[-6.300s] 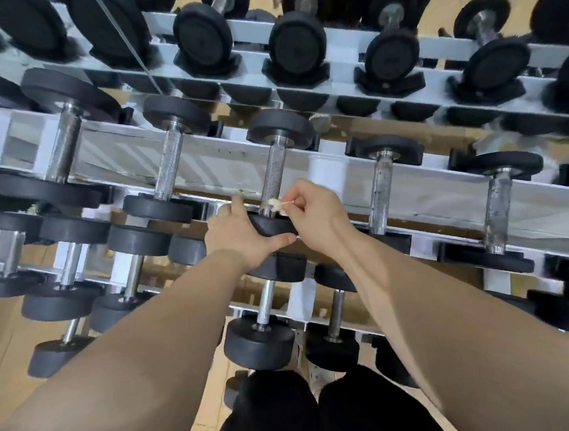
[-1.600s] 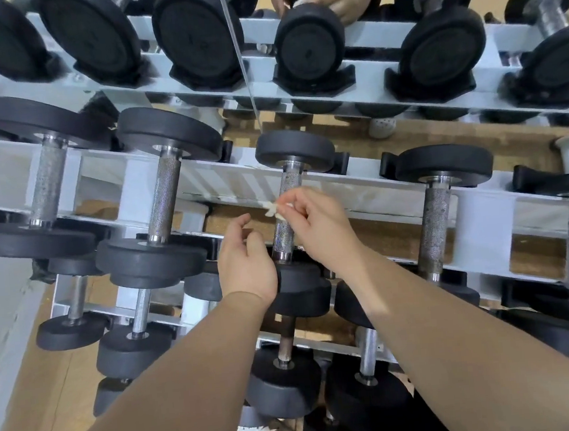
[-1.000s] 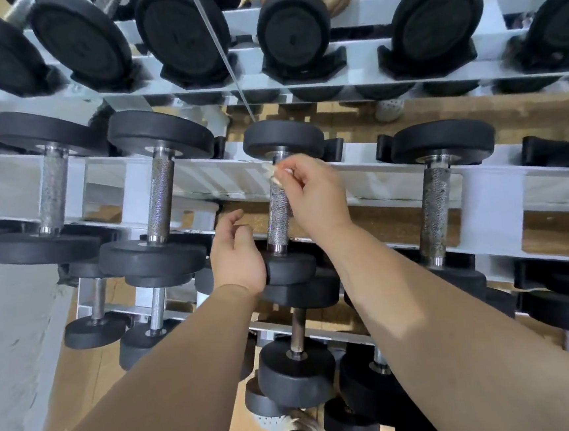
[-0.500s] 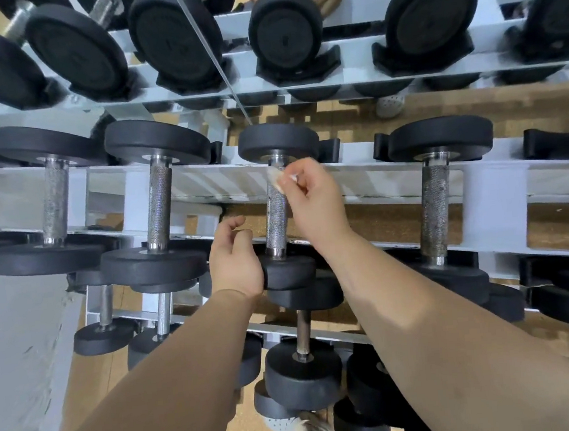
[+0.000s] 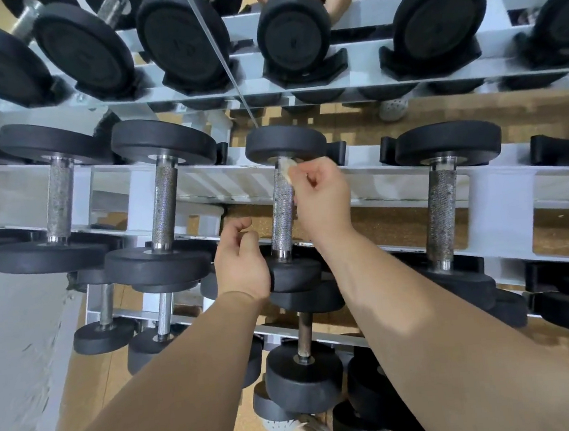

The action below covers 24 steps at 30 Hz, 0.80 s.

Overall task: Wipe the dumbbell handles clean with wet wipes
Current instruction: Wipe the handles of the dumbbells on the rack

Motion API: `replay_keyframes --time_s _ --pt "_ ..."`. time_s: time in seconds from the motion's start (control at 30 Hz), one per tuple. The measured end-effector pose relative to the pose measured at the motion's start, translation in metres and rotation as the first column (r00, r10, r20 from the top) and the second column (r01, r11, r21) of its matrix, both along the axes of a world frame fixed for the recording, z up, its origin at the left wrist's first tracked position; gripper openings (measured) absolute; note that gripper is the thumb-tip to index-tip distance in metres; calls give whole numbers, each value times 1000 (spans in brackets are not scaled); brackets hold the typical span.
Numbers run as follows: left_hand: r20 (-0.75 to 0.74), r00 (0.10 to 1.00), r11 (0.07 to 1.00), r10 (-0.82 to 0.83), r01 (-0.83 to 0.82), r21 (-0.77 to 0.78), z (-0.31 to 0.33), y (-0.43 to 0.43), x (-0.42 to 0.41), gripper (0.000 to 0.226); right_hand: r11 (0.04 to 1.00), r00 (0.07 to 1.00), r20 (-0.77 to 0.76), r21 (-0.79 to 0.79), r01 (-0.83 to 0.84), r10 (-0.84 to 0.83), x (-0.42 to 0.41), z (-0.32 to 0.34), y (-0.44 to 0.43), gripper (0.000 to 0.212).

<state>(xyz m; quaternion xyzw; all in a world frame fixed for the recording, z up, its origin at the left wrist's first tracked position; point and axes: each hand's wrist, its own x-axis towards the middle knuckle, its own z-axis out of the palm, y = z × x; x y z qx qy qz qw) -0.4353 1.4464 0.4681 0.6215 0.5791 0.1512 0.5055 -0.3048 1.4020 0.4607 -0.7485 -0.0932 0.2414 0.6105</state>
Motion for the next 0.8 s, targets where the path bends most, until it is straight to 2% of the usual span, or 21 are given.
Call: replay_keyframes --time_s 0.1,0.17,0.27,0.33,0.43,0.5,0.57,0.63,0.73,0.8 --pt "3 1000 1000 0 0 0 1 -1 1 29 1000 999 -25 3 26 -26 -2 -2 0 9" --pt "13 1000 1000 4 -4 -8 1 -1 0 26 995 995 -26 -7 -96 96 -9 -5 -18 11" --pt "18 1000 1000 9 -9 -23 1 -1 0 23 940 945 1 -107 -324 326 -22 -7 -50 9" --pt "26 1000 1000 10 -9 -15 1 -1 1 23 925 932 26 -134 -355 361 -22 -7 -54 10" --pt "21 1000 1000 12 -12 -28 1 -1 1 27 962 966 65 -131 -238 248 -7 0 -26 14" --pt "12 1000 999 18 -17 -35 2 -1 1 30 994 996 -6 -61 -92 92 4 4 -6 15" --pt "-1 1000 999 12 -12 -29 3 -1 1 34 998 999 -15 -32 -48 47 0 3 -2 14" --pt "5 1000 1000 12 -12 -20 3 -2 1 35 983 985 39 -76 -167 170 -9 0 -17 12" --pt "14 1000 1000 9 -9 -14 4 -3 1 33 889 896 68 -180 -422 439 -21 -2 -50 11" --pt "22 1000 1000 17 -17 -12 4 -5 2 25 851 854 126 -239 -468 505 -21 -2 -59 12"
